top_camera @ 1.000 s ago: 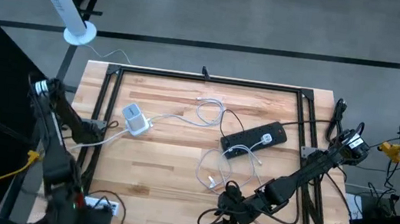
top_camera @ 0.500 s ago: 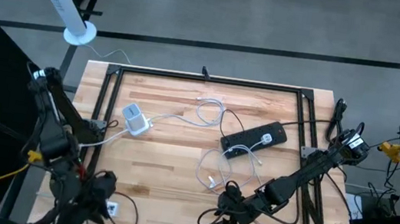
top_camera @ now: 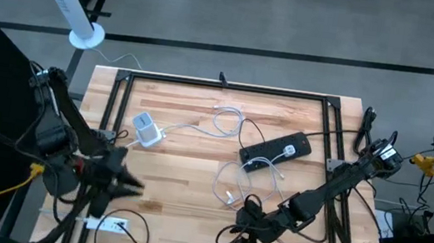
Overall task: Insert USB
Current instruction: Return to Home Position
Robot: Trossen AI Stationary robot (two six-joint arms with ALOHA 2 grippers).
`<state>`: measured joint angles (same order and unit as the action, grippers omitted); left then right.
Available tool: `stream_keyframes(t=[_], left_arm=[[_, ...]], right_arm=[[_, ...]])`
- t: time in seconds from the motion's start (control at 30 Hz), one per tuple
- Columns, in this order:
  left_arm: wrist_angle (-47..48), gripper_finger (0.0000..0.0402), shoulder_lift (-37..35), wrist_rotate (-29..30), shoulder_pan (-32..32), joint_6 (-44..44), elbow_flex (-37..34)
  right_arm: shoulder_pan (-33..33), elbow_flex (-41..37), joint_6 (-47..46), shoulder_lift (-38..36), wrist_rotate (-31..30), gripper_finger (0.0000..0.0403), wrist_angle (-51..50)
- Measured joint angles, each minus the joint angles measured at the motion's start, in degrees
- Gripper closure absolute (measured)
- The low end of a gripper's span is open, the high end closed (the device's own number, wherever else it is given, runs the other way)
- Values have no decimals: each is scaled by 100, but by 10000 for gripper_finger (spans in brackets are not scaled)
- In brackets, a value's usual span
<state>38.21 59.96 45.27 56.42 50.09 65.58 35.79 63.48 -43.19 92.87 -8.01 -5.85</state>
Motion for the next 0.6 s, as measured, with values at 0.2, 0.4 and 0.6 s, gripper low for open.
stream_keyframes(t=[0.2, 0.4, 0.6], left_arm=[[-11, 338, -357, 1335, -28, -1199, -11], [-709, 339, -875, 1786, -409, -2167, -254], [-3154, 339, -1579, 377, -1733, -3737, -1215]], right_arm=[[-59, 339, 1079, -858, -1156, 269, -483], [-326, 188, 2077, -2222, -1322, 369, -523], [-902, -162, 3101, -3536, -1308, 391, -544]])
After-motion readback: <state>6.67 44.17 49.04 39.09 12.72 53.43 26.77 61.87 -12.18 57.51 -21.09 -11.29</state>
